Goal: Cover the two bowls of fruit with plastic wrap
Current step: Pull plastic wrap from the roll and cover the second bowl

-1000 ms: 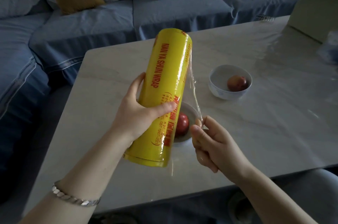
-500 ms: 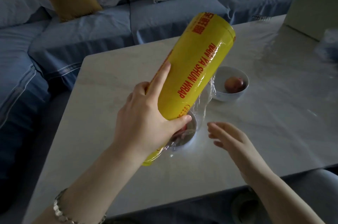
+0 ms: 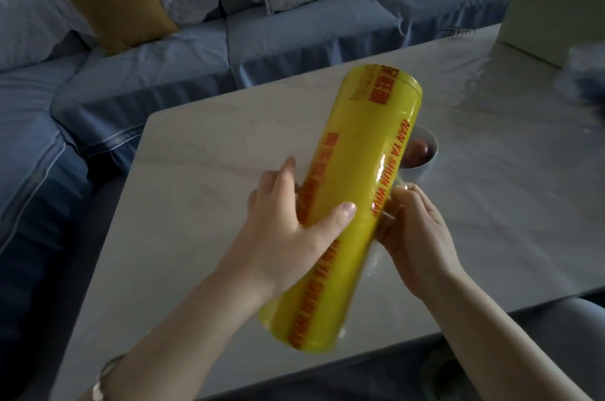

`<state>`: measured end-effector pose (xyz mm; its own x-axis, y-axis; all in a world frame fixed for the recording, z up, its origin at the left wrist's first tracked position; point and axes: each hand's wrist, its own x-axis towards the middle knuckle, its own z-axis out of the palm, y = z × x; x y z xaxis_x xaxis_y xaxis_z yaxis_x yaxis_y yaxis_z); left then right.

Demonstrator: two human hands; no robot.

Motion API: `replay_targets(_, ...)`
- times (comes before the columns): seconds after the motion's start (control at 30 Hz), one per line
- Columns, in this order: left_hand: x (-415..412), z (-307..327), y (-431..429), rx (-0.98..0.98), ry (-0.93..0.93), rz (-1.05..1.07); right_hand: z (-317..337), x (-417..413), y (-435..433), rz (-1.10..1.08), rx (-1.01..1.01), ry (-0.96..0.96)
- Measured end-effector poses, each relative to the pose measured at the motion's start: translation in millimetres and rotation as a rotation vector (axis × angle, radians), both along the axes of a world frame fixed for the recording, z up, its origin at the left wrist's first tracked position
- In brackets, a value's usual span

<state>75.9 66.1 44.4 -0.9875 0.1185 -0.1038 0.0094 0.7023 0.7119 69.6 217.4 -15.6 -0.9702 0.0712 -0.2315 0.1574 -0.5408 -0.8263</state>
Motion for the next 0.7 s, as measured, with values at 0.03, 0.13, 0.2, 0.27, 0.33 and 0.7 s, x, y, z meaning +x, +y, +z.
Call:
replay_targets(0.03, -3, -1, 3, 0.074, -0.048, -0.02, 0, 1, 2, 0.004, 0.035, -0.022)
replay_targets(0.13, -8, -9, 18, 0.235, -0.117, -0.102, 0, 4, 7, 0.018, 0.108, -0.098)
replay_targets(0.2, -9, -19, 23, 0.397, -0.157, -0.072, -1, 6, 10, 0.03, 0.196, -0.099)
replay_targets(0.27, -12, -26, 24, 0.538, -0.188, 0.006, -2, 8, 13, 0.064, 0.265, -0.078)
replay_targets(0.33, -15, -32, 21, 0.58, -0.211, 0.003, -3, 10, 16, 0.125, 0.278, -0.096)
replay_targets(0.7, -14, -36, -13, 0.737, -0.251, 0.079, 0, 17, 14, -0.177, 0.251, -0.029)
